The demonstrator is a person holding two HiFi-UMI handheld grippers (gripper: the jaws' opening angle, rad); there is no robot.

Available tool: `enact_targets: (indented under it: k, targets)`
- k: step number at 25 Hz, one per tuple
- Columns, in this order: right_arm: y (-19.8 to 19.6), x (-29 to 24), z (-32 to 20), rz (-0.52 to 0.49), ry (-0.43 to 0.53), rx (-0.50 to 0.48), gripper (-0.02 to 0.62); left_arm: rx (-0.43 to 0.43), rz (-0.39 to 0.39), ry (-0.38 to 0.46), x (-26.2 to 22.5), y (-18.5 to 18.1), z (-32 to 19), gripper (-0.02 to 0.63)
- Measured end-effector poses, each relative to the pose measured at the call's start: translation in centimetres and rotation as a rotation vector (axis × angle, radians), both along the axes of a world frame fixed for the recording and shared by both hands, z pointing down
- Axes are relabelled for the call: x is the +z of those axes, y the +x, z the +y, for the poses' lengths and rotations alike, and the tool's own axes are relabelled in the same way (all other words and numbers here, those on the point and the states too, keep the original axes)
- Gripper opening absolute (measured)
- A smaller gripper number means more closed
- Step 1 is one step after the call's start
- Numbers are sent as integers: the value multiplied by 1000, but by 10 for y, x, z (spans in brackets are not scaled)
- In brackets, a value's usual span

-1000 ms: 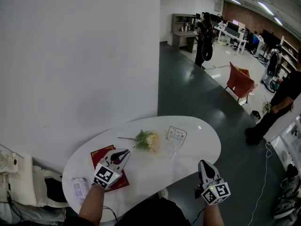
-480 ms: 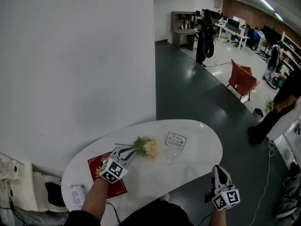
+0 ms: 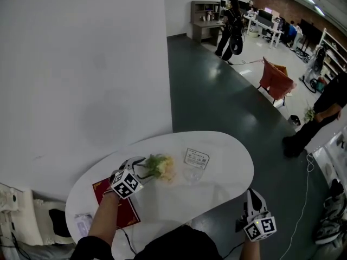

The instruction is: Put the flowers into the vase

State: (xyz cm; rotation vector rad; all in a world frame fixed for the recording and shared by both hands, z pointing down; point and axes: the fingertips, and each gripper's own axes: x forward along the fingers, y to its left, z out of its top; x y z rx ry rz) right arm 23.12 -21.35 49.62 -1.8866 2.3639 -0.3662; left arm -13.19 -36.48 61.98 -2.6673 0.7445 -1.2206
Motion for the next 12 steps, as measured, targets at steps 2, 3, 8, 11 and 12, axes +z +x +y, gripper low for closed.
enact_targets:
  k: [2,3,8,11,12]
  targets:
    - [3,4,-4,1,-10,8,23,14,-34,-29,13,-1,-6,331]
    - [4,7,-5,2,-18,12,23,26,-59,-44,21,-2,-8,339]
    - [13,21,-5,11,-58,36,23,82,-167,-100,59,-6,-18,373]
    - [15,28,-6,13,-76,50,23,106,-195,-124,75,-6,-23,377]
    - [15,29,-8,14,-79,52,23,111,-201,-132,80,-5,-25,377]
